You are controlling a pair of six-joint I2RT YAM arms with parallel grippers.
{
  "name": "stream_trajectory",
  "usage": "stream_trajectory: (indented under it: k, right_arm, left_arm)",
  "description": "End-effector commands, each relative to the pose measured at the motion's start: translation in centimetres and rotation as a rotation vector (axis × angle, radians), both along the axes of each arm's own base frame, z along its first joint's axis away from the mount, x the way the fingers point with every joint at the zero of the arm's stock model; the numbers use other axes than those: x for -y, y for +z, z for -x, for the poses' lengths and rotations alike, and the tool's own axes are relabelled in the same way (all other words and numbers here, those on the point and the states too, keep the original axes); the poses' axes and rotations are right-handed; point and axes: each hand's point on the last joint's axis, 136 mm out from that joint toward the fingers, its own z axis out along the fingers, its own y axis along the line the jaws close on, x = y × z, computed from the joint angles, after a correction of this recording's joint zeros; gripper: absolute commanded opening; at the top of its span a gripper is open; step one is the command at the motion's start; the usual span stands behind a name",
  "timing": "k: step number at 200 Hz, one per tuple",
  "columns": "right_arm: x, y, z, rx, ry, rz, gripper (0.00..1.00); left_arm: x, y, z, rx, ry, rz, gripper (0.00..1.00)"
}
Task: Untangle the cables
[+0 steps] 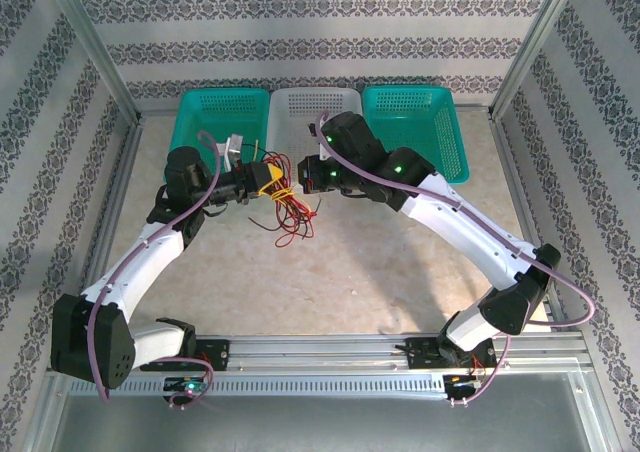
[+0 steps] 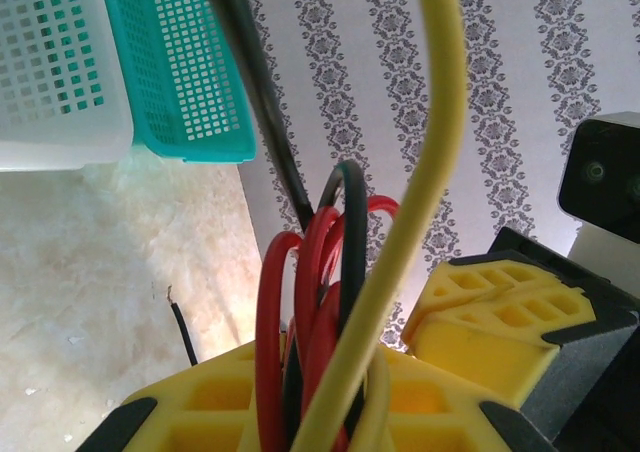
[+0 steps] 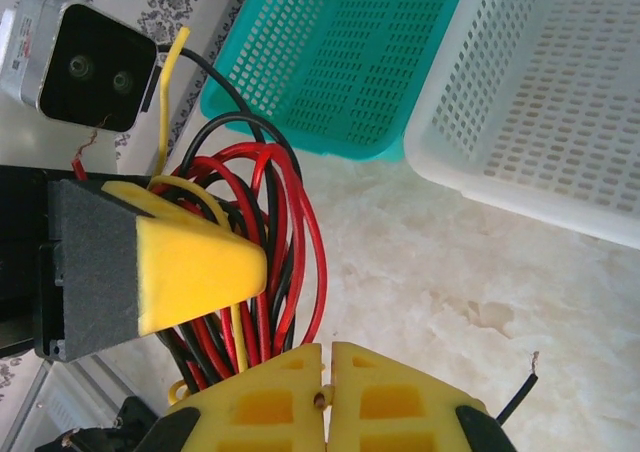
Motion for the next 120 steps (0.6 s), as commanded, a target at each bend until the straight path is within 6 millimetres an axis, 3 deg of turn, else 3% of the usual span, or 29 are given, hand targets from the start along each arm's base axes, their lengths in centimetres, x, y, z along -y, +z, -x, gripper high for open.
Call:
stream_trajectory:
  k: [1, 62, 93, 120]
  right_arm:
    - [0.5, 2.5, -0.6, 0.043, -0.006, -0.054, 0.00]
    - [0.9, 2.7, -4.3, -0.006, -0.040, -0.231, 0.00]
    - [0.1, 3.6, -5.7, -0.079, 0.027, -0.385, 0.00]
    - [-1.1, 2.8, -6.2, -0.127, 0.074, -0.451, 0.00]
  left_arm:
    - [0.2, 1.9, 0.9, 0.103, -0.047, 0.016, 0.00]
    - [1.0, 7.3, 2.8, 0.233, -0.156, 0.187, 0.00]
    - [1.2, 11.1, 4.8, 0.315, -0.240, 0.301, 0.00]
    - [1.1, 13.2, 5.8, 0.381, -0.249, 0.345, 0.00]
